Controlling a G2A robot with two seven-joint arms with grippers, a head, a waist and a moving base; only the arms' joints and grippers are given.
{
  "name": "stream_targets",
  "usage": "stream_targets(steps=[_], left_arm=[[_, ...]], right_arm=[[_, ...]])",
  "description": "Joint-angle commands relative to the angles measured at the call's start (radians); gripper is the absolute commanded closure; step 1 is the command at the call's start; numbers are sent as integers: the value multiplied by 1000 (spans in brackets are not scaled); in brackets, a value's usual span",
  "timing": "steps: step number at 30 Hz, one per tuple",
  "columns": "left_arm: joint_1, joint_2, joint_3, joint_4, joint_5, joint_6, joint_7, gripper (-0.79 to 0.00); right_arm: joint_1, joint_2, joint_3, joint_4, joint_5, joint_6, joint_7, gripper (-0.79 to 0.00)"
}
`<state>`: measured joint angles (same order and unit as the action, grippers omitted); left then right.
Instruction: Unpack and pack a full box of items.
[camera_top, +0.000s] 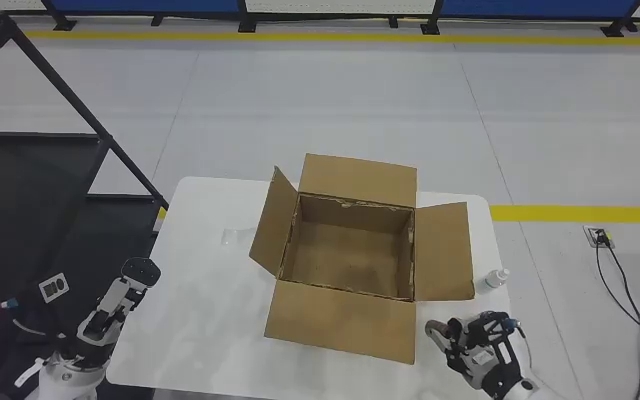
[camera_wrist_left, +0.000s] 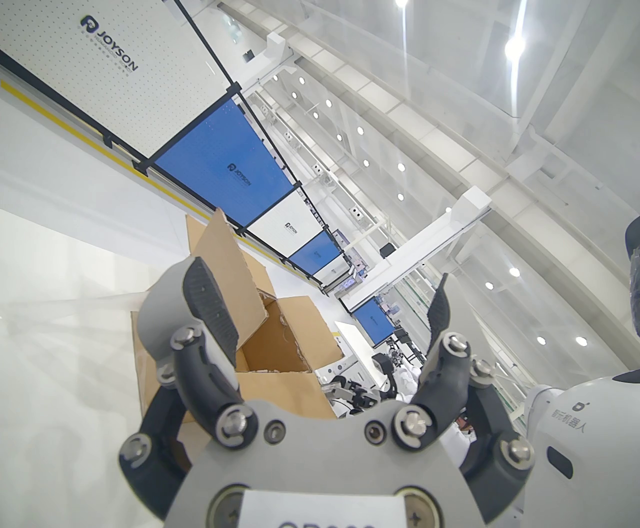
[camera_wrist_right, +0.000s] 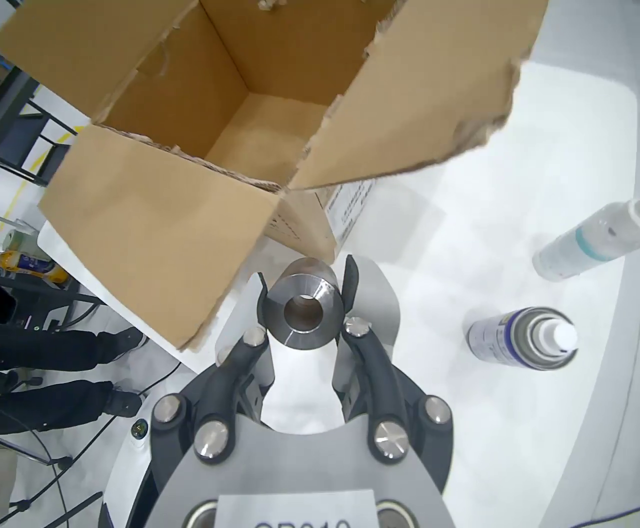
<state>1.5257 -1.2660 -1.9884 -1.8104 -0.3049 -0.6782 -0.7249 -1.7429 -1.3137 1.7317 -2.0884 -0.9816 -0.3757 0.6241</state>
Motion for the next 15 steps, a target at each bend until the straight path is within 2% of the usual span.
stream_targets(steps=[1, 7, 15], left_arm=[[0, 0, 0, 0, 0, 0, 0, -785], [0, 0, 0, 0, 0, 0, 0, -785], [0, 0, 0, 0, 0, 0, 0, -785]], right_arm=[[37, 3, -4, 57, 11, 13, 46, 0], [149, 13, -17, 198, 30, 70, 149, 0], [223, 23, -54, 250, -26, 156, 247, 0]])
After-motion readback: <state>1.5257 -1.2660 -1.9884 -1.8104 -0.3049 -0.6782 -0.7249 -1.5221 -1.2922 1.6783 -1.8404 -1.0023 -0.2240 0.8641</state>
